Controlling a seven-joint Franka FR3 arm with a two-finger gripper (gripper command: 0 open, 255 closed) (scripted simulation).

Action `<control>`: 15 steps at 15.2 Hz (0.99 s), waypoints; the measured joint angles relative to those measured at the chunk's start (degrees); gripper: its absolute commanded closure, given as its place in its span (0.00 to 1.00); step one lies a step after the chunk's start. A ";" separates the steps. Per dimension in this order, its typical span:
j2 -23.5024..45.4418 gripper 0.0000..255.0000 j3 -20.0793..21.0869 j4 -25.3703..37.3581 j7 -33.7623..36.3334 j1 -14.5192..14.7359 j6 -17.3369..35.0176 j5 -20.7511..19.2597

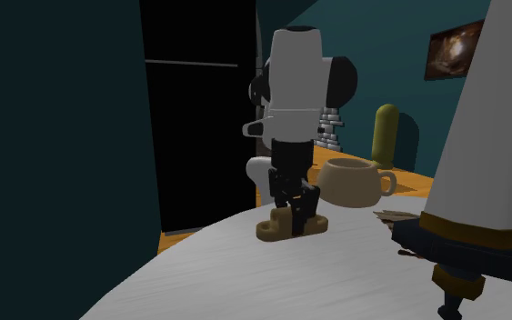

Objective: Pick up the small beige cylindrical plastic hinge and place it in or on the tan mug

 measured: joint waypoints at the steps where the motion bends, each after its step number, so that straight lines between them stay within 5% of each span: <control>1: 0.15 1.00 0.05 0.66 0.12 0.04 -0.52 -0.06; 15: 1.03 1.00 0.07 12.38 0.34 0.02 -11.40 -0.41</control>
